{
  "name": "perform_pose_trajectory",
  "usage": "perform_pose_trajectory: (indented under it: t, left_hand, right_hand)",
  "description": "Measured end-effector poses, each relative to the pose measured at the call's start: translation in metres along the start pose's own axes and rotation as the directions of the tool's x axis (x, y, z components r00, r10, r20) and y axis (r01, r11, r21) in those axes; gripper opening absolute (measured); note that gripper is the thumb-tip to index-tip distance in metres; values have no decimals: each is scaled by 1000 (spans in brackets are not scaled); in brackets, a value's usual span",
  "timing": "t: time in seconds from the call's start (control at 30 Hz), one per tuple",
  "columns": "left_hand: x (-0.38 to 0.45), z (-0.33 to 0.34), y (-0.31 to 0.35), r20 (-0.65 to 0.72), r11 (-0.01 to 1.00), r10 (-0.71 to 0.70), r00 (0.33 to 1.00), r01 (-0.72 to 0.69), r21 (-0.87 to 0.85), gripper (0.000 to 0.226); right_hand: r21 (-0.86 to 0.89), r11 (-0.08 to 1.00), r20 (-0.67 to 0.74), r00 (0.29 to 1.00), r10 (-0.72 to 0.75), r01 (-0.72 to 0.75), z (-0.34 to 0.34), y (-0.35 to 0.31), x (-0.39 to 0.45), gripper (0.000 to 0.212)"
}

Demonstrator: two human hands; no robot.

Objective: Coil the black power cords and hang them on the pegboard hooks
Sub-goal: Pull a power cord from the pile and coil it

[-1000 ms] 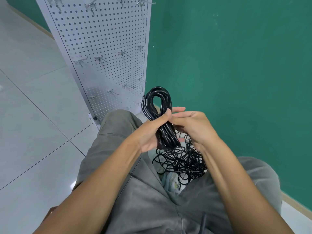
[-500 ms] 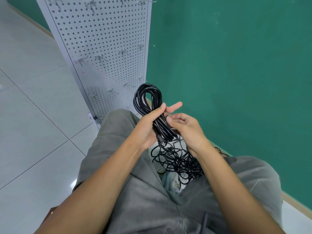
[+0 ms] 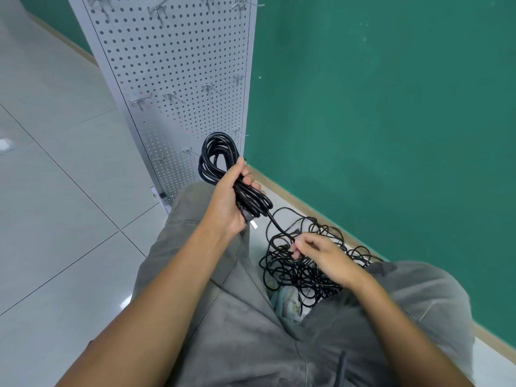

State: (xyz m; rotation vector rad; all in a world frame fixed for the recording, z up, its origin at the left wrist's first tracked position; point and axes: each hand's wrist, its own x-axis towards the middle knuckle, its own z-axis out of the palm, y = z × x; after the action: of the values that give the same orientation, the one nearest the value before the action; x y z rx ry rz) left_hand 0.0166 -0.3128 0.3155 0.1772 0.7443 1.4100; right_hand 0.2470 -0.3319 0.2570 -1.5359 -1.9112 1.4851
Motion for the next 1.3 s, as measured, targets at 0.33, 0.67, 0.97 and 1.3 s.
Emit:
perform_pose_trajectory:
  t: [0.33, 0.67, 0.97, 1.3]
  left_hand:
    - [6, -5, 4, -106, 990, -32, 994, 47, 136, 40]
    - [-10, 4, -25, 97, 790, -202, 975, 103, 604, 44]
    - [-10, 3, -27, 233, 768, -334, 913, 121, 629, 61]
    - [-11, 3, -24, 363, 910, -363, 858, 244, 335, 22]
  right_hand:
    - [327, 920, -266, 955, -129, 215, -28, -36, -21, 14]
    - [113, 948, -425, 877, -225, 298, -15, -107, -14, 21]
    - [-113, 974, -578, 785, -225, 197, -9, -108, -3, 46]
    - [242, 931, -216, 951, -221, 272, -17, -83, 0, 21]
